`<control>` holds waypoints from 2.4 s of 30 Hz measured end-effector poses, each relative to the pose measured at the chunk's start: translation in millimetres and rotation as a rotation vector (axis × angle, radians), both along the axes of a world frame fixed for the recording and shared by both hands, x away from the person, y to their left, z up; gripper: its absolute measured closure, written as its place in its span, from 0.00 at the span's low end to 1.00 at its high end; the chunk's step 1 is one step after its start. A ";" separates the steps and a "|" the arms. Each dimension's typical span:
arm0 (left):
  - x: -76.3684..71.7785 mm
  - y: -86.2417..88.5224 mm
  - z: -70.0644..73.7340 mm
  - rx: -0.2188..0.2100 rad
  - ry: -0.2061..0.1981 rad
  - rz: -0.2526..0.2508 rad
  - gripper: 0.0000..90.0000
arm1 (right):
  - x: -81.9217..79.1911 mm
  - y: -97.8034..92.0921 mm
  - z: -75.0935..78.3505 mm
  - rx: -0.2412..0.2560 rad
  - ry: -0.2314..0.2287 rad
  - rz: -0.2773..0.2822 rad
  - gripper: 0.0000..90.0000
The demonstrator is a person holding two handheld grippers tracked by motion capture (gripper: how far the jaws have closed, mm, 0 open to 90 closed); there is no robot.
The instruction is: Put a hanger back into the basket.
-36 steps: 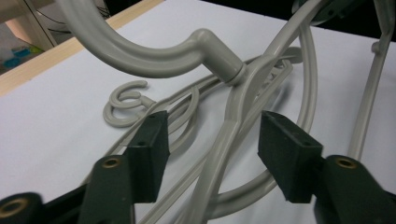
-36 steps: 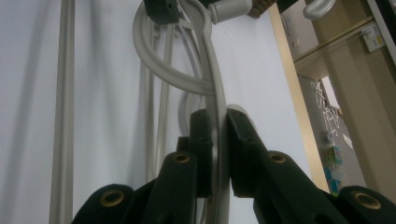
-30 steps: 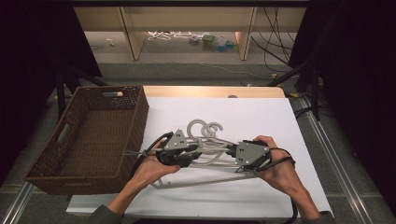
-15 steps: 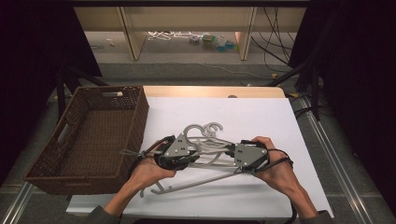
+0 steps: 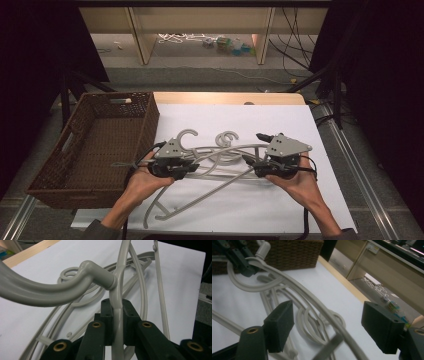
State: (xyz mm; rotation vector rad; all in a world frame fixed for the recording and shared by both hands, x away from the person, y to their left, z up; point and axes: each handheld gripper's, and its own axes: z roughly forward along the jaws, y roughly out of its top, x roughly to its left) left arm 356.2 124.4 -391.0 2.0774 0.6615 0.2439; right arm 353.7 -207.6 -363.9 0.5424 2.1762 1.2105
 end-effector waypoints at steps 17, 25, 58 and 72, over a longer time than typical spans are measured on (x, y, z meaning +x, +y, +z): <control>-10.6 37.5 14.9 -0.095 0.020 0.088 0.91 | -21.7 -34.0 0.6 0.236 -0.027 -0.093 0.23; -17.4 53.3 35.3 -0.127 0.033 0.089 0.91 | -32.4 -40.6 -20.1 0.225 0.032 -0.106 0.20; 41.9 171.2 116.3 -0.045 -0.089 0.411 0.91 | -42.3 -42.1 -51.9 0.214 0.095 -0.096 0.19; 76.3 206.9 90.7 0.073 -0.088 0.522 0.91 | -40.7 -41.4 -54.7 0.207 0.105 -0.093 0.19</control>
